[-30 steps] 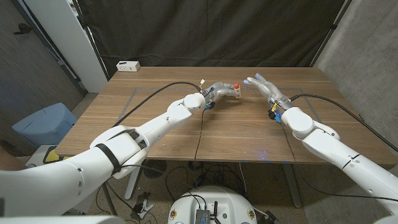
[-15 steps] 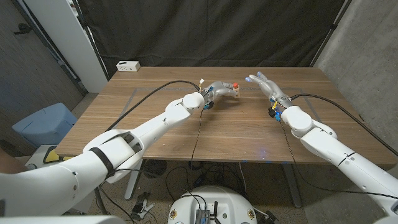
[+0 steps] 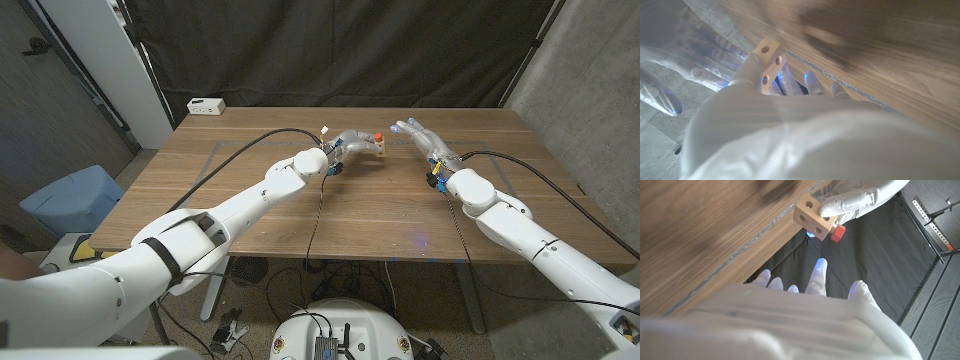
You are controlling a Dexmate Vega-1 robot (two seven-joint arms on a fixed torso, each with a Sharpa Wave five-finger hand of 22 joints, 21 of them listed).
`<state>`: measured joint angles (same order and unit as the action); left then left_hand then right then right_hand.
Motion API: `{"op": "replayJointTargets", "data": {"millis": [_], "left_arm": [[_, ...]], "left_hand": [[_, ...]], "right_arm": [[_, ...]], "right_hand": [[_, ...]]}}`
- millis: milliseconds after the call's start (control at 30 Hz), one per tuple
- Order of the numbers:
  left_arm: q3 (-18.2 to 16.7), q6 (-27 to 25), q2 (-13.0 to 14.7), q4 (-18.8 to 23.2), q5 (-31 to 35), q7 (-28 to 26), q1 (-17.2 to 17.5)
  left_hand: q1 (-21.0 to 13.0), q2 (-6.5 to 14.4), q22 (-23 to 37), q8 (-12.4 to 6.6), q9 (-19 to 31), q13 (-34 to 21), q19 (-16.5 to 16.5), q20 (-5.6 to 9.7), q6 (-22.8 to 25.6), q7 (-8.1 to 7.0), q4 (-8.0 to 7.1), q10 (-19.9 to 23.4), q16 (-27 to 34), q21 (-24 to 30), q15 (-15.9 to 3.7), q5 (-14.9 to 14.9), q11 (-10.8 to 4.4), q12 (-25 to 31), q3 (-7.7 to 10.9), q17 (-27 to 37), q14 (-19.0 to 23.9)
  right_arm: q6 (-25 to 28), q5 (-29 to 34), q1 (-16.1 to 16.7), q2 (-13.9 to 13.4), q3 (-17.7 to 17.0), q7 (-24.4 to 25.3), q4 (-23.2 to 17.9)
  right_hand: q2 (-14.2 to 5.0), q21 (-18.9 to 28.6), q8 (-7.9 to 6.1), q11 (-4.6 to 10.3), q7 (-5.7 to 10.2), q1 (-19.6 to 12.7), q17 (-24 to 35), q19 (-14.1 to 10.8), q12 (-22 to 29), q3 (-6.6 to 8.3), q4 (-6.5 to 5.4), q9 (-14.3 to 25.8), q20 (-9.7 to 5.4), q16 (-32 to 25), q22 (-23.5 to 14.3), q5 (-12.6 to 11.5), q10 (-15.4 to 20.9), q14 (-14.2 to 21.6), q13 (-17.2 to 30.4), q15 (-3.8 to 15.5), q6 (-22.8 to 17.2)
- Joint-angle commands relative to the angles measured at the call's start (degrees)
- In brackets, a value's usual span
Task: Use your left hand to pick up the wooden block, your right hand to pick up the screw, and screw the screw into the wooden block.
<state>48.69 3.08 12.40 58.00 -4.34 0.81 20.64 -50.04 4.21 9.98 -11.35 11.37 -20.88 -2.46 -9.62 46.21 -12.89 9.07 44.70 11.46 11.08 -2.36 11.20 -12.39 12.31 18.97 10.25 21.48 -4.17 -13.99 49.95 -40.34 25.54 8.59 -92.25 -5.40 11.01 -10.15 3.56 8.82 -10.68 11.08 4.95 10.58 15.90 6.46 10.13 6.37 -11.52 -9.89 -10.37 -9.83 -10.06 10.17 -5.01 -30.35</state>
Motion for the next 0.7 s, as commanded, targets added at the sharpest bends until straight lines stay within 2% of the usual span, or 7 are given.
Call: {"op": "replayJointTargets", "data": {"millis": [33, 533, 700], "left_arm": [[0.26, 1.20, -1.04, -2.37, -0.04, 0.63, -0.95], [0.70, 2.28, -2.41, -5.67, -0.15, 1.50, -2.32], [0.76, 2.52, -2.72, -6.36, -0.22, 1.59, -2.54]], "left_hand": [[0.03, -0.11, 0.24, -0.50, 0.11, -0.27, 0.39, -0.18, 3.17, 0.95, -0.34, 0.36, 0.03, 0.05, -2.66, 0.42, 0.04, 0.17, 0.01, 0.15, 0.14], [0.14, -0.09, 0.24, -0.36, 0.11, -0.30, 0.37, -0.15, 2.91, 1.04, -0.42, 0.34, 0.05, 0.11, -2.52, 0.42, 0.05, 0.13, -0.06, 0.16, 0.12], [0.11, -0.10, 0.23, -0.43, 0.11, -0.31, 0.37, -0.17, 3.07, 1.00, -0.39, 0.41, 0.06, 0.12, -2.56, 0.42, 0.05, 0.15, -0.06, 0.14, 0.17]], "right_arm": [[-1.14, -0.87, -2.43, 1.60, 1.68, -2.21, 3.37], [-1.51, -1.09, -4.55, 2.51, 3.26, -4.35, 5.35], [-1.73, -1.16, -4.81, 2.59, 3.52, -4.78, 5.71]], "right_hand": [[0.17, -0.16, 0.13, -0.27, 0.38, 0.55, 0.24, 0.63, -0.21, -0.20, -0.08, 0.10, 0.30, 0.11, -0.01, 0.18, -3.17, -8.68, 0.16, -0.25, 0.28], [0.01, -0.43, -0.09, -0.28, 0.90, 2.17, 0.52, 1.83, -0.27, -0.66, -0.99, 0.08, 0.39, 0.20, -0.05, 0.29, -4.23, -9.72, 0.17, -0.28, 0.42], [0.08, -0.29, -0.31, -0.34, 0.85, 4.45, 0.74, 2.02, -0.10, -1.53, -2.36, 0.14, 0.45, 0.03, -0.12, -0.07, -4.34, -9.93, 0.20, -0.29, 0.09]]}}
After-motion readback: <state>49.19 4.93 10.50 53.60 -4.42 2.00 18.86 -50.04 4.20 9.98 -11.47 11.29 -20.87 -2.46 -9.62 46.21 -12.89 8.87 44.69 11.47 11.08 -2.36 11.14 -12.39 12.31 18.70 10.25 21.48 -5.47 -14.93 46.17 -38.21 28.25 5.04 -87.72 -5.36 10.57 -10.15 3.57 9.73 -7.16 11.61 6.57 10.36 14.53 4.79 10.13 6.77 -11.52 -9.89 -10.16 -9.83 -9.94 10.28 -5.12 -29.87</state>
